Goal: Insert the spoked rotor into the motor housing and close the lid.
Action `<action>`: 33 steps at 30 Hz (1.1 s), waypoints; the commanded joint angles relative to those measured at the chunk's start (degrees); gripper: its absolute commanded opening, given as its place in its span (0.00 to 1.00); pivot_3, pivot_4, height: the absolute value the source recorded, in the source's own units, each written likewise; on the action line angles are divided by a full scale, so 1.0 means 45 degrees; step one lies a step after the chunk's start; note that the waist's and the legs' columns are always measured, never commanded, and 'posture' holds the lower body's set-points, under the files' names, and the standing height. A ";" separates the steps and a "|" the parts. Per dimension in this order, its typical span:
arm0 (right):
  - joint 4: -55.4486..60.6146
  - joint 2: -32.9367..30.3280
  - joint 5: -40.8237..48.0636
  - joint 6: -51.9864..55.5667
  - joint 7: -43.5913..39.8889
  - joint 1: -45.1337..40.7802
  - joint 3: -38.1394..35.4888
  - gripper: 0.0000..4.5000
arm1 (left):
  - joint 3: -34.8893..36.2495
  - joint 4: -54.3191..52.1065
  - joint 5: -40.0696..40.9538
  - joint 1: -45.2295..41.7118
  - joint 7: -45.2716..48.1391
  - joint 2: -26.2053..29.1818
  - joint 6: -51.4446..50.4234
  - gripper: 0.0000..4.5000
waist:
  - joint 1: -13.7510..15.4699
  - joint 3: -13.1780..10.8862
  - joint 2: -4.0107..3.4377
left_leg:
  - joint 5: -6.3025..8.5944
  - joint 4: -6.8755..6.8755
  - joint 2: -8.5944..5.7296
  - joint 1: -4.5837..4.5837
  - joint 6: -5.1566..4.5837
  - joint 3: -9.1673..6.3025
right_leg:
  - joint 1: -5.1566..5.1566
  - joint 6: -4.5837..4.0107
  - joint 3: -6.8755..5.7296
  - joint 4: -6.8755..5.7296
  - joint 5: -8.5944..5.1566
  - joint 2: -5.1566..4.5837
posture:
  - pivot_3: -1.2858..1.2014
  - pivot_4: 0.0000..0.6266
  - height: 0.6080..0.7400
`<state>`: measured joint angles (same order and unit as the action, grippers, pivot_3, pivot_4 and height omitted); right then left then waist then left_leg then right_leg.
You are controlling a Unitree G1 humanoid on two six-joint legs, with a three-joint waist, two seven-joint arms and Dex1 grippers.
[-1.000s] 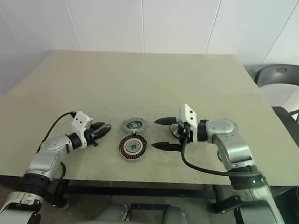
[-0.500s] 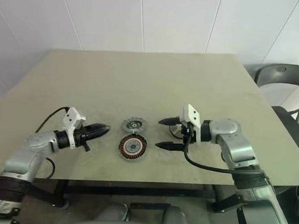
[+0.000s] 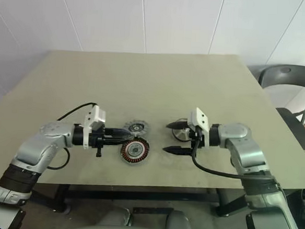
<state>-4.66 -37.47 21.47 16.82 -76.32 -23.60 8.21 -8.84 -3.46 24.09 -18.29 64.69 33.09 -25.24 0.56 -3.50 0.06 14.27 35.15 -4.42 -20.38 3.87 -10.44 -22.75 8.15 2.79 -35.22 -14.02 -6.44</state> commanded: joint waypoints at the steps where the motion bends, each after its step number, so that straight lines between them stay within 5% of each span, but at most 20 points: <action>1: 0.0516 -0.0179 0.0234 0.0028 0.0015 -0.0073 -0.0401 1.00 | -0.0369 0.0300 -0.0245 -0.0447 0.0356 -0.0182 0.0419 0.17 | -0.0022 -0.0001 0.0001 | 0.0000 0.0000 0.0000 -0.0001 0.0000 0.0000 | -0.0001 0.0001 0.0000 0.0000 0.0000 0.0000 | 0.52 0.00 1.00; 33: 0.0711 0.0020 0.0182 0.0282 0.0185 -0.0310 -0.0252 1.00 | -0.1303 0.1914 -0.2070 -0.0957 0.0959 -0.0360 0.1846 0.17 | 0.0010 -0.0003 0.0004 | 0.0000 0.0007 0.0000 0.0001 -0.0001 0.0000 | 0.0004 0.0031 0.0000 -0.0002 0.0018 0.0000 | 0.52 0.00 1.00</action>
<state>-3.76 -37.36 21.50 18.34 -75.61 -23.66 8.08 -15.07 5.43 14.96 -21.13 68.61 31.30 -17.91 0.61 -3.52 0.08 14.27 35.18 -4.42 -20.37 3.87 -10.44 -22.74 8.29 2.79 -35.23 -13.94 -6.44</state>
